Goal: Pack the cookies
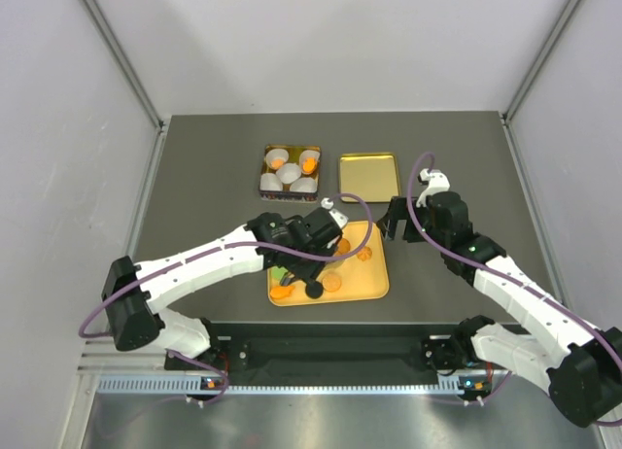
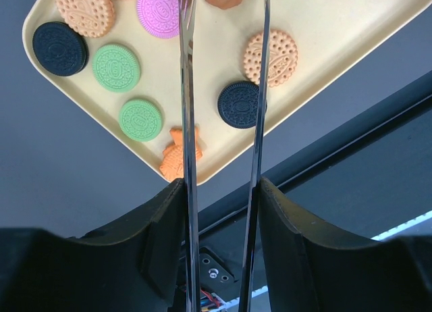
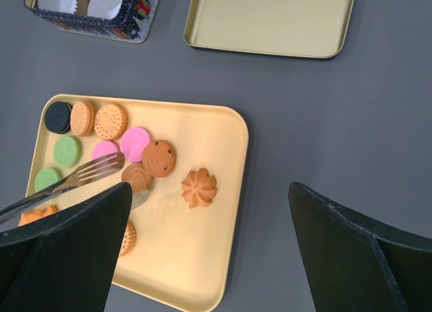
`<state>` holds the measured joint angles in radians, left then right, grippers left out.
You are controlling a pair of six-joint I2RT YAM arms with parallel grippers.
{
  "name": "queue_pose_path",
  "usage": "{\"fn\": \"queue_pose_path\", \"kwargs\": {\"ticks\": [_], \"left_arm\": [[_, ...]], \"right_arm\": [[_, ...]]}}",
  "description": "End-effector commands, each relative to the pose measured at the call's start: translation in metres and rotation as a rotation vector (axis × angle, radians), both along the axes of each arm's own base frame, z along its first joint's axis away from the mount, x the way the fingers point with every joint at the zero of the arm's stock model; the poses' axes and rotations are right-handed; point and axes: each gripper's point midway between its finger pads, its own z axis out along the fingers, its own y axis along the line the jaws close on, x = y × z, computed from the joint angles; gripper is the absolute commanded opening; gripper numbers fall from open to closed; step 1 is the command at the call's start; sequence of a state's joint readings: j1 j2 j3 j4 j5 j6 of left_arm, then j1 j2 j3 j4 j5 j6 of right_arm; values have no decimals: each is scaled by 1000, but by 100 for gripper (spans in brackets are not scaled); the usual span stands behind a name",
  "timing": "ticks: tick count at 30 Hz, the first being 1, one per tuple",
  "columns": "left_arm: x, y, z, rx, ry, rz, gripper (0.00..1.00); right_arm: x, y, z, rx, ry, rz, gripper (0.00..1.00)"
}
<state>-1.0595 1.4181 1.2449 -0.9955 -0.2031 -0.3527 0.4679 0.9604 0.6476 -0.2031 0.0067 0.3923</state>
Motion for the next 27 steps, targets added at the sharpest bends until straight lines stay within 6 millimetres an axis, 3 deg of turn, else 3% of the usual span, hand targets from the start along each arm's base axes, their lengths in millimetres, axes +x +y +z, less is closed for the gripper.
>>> {"fn": "queue_pose_path", "kwargs": {"ticks": [1, 17, 27], "left_arm": [[5, -7, 3, -9, -30, -5, 50], [6, -3, -5, 37, -25, 4, 48], [9, -3, 13, 24, -44, -1, 37]], "right_arm": [[6, -3, 7, -2, -39, -10, 100], [5, -3, 8, 0, -41, -11, 100], [5, -3, 9, 2, -42, -10, 100]]}}
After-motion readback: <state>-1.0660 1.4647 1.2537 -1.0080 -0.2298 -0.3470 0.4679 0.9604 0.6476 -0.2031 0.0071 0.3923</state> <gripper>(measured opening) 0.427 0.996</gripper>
